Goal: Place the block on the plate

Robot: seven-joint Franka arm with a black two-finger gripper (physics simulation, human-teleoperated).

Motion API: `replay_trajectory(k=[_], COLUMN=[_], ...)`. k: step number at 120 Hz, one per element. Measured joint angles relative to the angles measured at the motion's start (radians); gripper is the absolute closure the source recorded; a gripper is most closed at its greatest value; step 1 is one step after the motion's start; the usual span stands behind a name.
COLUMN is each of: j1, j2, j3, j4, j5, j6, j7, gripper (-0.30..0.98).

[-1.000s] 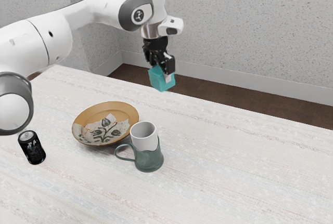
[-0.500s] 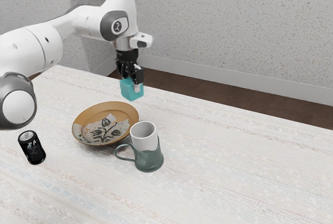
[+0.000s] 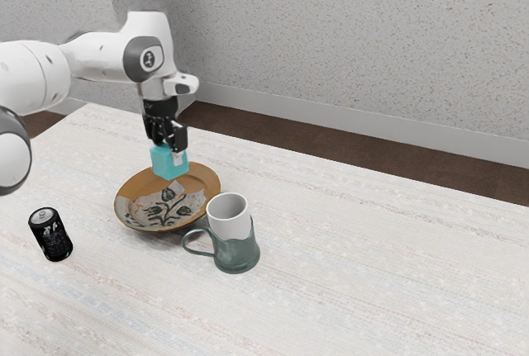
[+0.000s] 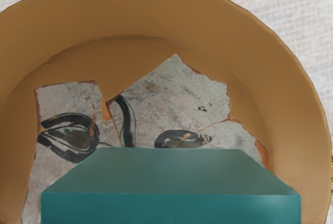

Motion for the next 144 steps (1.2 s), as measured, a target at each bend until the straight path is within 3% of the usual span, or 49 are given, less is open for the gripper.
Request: replay_trajectory(k=[42,67,92,119,144], j1=[-0.012,-0.007,-0.012,-0.059,-0.182], j2=[-0.006,-0.006,-0.034,-0.166,-0.347], j3=[0.004,0.004,0.004,0.006,0.005], j4=[-0.102,-0.118,-0.115,-0.118,-0.12], j5=[-0.055,-0.088,-0.093,-0.08,-0.034], j6=[0.131,0.166,0.169,0.119,0.008], j7=[0.031,0.045,0.055,0.053,0.01], gripper=[0.32,0.13,0.05,0.02,0.01])
